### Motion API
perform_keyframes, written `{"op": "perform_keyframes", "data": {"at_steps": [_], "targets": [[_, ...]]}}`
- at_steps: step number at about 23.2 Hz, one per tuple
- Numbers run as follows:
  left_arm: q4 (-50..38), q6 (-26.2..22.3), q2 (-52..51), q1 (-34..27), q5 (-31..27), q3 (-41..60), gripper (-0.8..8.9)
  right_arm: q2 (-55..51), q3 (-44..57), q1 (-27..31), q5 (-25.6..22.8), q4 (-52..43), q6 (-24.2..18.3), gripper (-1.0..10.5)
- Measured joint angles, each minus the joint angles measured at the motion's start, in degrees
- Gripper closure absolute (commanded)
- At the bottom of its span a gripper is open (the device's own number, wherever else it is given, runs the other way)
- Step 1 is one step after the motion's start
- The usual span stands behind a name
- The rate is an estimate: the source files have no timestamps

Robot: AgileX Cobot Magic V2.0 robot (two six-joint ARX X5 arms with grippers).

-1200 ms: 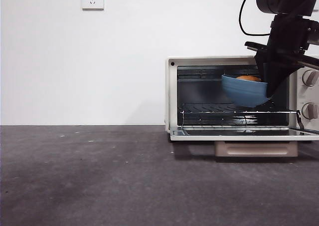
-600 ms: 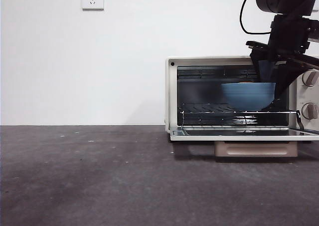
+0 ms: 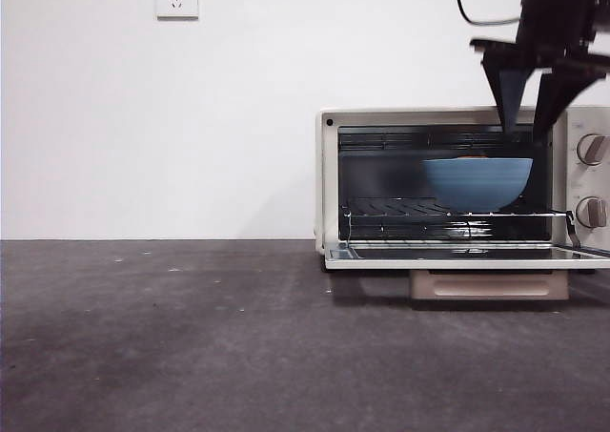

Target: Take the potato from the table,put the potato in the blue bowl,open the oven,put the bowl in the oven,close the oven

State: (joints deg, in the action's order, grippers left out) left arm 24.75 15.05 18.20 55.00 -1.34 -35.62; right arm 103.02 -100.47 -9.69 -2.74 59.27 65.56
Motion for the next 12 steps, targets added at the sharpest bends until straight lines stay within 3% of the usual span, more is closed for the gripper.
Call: {"op": "perform_keyframes", "data": {"at_steps": [3,7,12], "targets": [[0.0,0.7,1.8,0.0,0.0,0.0,8.21,0.0,-8.8,0.0,-3.4,4.2,-8.8,7.6],[0.0,4.5,8.9,0.0,1.1,-0.1,8.21,0.0,-23.4,0.0,-11.8,13.1,-25.6,7.6],[0.4,6.6,19.2,-0.9,5.7,-3.8,8.21,-1.2,-34.1,0.0,-16.3,17.9,-36.7,7.6]]}}
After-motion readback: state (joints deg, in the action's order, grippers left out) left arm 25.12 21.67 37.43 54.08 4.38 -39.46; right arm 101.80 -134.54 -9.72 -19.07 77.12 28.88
